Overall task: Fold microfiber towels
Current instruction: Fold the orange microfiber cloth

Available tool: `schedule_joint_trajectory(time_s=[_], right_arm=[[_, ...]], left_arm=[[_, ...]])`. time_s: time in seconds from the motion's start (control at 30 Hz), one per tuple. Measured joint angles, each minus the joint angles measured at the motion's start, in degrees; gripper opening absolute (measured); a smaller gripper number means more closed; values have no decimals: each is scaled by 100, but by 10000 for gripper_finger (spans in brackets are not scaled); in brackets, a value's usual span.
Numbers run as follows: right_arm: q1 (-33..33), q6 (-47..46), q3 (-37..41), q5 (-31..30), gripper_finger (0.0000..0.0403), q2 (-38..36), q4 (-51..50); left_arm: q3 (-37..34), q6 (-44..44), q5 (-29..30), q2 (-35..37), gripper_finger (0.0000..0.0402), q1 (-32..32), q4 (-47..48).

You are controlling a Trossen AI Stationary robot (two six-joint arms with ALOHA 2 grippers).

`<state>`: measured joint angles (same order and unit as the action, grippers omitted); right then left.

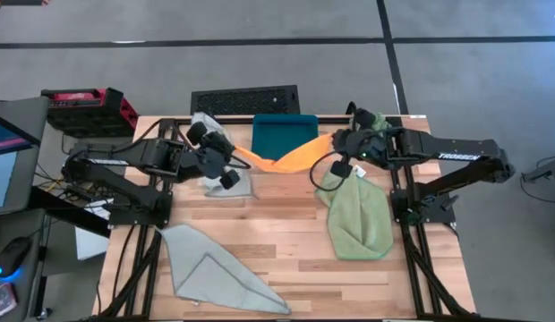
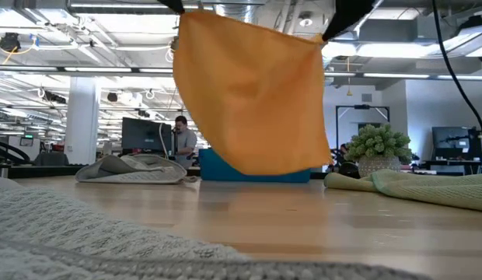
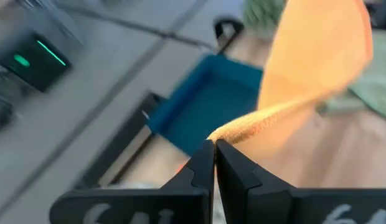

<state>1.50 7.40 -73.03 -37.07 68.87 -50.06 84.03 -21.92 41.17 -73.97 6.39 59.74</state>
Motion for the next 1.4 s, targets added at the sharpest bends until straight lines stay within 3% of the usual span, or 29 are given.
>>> schedule_joint_trajectory(time_s=[0.13, 0.4, 0.53, 0.6, 0.7, 0.8, 0.87, 1.13, 1.4], right_arm=[[-87, -113, 0, 10, 7, -32, -225], [16, -140, 0, 10, 7, -30, -133], [23, -143, -2, 124, 7, -30, -125], [5, -162, -2, 143, 7, -30, -121], [-40, -185, -2, 143, 7, -30, -114], [-40, -185, -2, 146, 7, -30, -110], [-40, -185, -2, 157, 7, -30, -105], [137, -82, -2, 114, 7, -30, 202], [90, -22, -4, 97, 7, -30, 216]], left_arm=[[0, -678, -618, -22, 0, 0, 709], [-2, -1579, 0, -118, 0, -13, 1345], [-2, -1372, -540, -117, 0, -102, 1280], [-2, -1456, -396, -117, 0, -101, 1277], [-2, -1242, -783, -112, 0, -109, 1255], [0, -1327, -478, -112, 0, -77, 1093], [-2, -1208, -741, -110, 0, -114, 1128], [-2, -990, 552, -103, 0, -331, 1113], [-2, -399, 625, -101, 0, -272, 894]])
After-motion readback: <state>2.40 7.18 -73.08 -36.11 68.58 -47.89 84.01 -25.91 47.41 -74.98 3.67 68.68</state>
